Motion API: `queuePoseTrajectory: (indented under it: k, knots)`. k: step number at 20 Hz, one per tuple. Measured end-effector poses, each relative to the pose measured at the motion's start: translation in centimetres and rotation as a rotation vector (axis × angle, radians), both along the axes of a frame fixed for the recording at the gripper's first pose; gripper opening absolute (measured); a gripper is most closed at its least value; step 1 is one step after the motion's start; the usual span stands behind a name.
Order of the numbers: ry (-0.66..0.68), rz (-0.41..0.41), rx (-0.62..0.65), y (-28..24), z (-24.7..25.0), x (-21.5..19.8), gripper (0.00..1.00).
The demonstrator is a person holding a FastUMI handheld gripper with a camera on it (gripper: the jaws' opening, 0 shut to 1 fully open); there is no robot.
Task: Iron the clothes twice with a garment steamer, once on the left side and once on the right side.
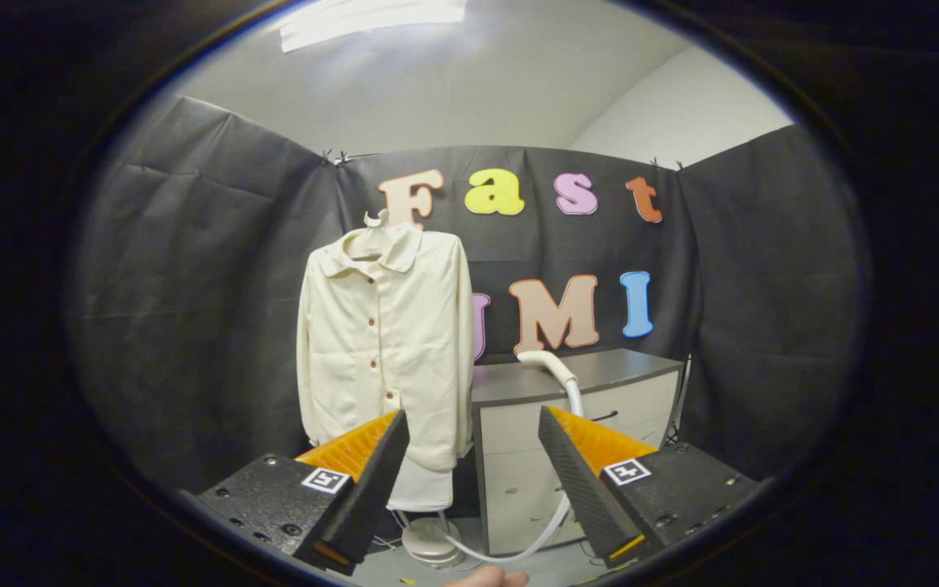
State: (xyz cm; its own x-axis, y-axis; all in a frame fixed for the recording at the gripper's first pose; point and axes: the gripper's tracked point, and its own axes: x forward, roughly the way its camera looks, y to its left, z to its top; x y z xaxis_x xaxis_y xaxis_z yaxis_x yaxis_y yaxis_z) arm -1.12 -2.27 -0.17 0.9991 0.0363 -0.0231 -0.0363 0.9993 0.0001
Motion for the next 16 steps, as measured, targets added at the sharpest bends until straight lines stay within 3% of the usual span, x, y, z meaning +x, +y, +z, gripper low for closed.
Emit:
queuePoseTrajectory:
  k: [8,16]
  knots:
    - [0.003,0.007,-0.015,-1.7,-0.5,3.5,0.97]
    - [0.027,-0.042,-0.038,-6.4,-0.8,14.3,0.97]
